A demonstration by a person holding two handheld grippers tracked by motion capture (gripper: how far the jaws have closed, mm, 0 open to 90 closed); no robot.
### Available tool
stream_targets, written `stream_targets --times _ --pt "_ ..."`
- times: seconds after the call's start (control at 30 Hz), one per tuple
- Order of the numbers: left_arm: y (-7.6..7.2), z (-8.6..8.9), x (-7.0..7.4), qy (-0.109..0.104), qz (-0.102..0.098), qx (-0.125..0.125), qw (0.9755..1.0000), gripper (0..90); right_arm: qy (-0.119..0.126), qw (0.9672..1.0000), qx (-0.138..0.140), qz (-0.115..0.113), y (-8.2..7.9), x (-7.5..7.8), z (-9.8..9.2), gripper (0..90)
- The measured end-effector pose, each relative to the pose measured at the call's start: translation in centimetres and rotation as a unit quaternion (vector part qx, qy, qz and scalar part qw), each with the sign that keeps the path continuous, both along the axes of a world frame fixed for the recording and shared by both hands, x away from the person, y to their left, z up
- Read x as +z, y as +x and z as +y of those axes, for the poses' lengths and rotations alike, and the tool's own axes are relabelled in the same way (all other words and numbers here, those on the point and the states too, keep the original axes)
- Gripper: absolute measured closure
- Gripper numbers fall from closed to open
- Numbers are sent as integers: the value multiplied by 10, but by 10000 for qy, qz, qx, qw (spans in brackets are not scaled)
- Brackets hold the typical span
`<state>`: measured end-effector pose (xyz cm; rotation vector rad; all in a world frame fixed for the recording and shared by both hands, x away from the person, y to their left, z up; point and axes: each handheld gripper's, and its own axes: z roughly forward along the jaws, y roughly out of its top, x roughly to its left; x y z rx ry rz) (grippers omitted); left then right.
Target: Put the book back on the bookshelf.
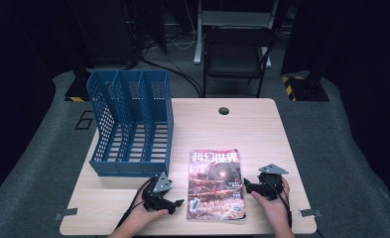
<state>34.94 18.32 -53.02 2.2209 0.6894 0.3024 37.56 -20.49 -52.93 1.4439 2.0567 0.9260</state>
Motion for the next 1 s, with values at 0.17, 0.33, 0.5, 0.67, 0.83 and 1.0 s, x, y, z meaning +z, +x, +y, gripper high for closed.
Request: stream_targets --times 0.17,0.33,0.5,0.67,0.83,1.0 --pt "-2 1 0 -35 5 -79 10000 149 -12 10000 61 0 1 0 -1 131" --pt "-2 2 1 62 -10 -151 9999 149 8 10000 21 7 0 0 0 131" --pt "-2 2 1 61 -3 -157 9999 149 9 10000 19 8 0 0 0 131" --pt "-2 2 1 58 3 -155 9999 147 -13 10000 -2 11 0 0 0 131" --pt "-2 2 0 52 6 -161 9999 145 -3 10000 -23 4 0 0 0 131" --pt "-2 2 0 38 -2 -144 9999 144 29 9999 -105 -7 -1 1 -1 188"
